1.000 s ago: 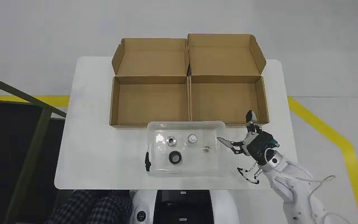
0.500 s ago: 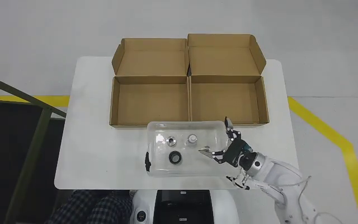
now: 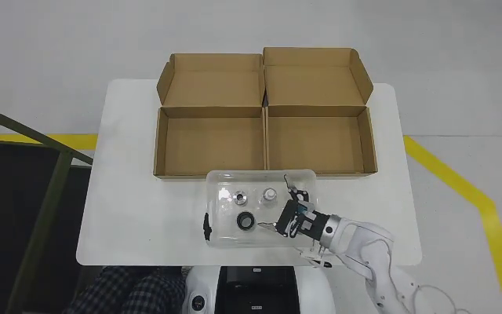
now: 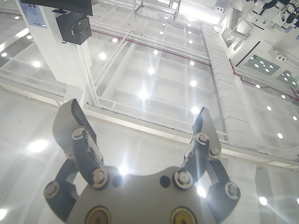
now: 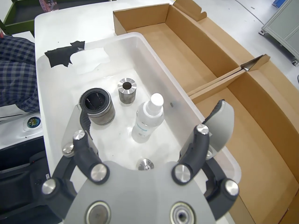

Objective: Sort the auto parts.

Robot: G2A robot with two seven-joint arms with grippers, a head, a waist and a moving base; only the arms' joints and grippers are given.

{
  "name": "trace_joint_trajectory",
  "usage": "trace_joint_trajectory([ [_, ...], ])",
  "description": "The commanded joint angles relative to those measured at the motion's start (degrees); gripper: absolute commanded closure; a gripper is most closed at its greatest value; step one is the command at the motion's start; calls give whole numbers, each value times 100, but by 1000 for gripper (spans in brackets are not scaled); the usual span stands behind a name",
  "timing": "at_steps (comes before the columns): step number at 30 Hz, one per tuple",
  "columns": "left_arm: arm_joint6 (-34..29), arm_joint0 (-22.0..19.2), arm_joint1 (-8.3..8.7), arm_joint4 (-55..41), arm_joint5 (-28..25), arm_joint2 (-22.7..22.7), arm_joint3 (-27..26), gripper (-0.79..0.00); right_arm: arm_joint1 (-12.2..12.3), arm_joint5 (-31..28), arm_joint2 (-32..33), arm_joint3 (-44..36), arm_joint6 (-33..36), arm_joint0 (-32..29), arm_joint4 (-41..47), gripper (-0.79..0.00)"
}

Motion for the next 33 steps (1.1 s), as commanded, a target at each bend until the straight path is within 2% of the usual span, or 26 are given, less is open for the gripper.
trace_joint_trajectory([
  [1,0,0,0,0,0,0,0,-785,2,-6,-42,43,50,44,-9,-785],
  [11,0,0,0,0,0,0,0,-785,8,51,-142,293,274,272,128,-785],
  [13,0,0,0,0,0,0,0,-785,8,59,-152,348,329,317,181,-699],
  [15,0,0,0,0,0,0,0,-785,9,69,-164,407,383,363,226,-702],
  [17,0,0,0,0,0,0,0,-785,11,72,-182,458,425,398,260,-600],
  [19,0,0,0,0,0,0,0,-785,12,86,-195,503,459,424,296,-560],
  [22,0,0,0,0,0,0,0,-785,15,111,-216,566,494,463,335,-425],
  [29,0,0,0,0,0,0,0,-785,19,148,-282,704,541,574,388,-305],
  [32,0,0,0,0,0,0,0,-785,25,145,-287,687,537,582,440,-148],
  [33,0,0,0,0,0,0,0,-785,30,126,-278,652,535,573,452,-62],
])
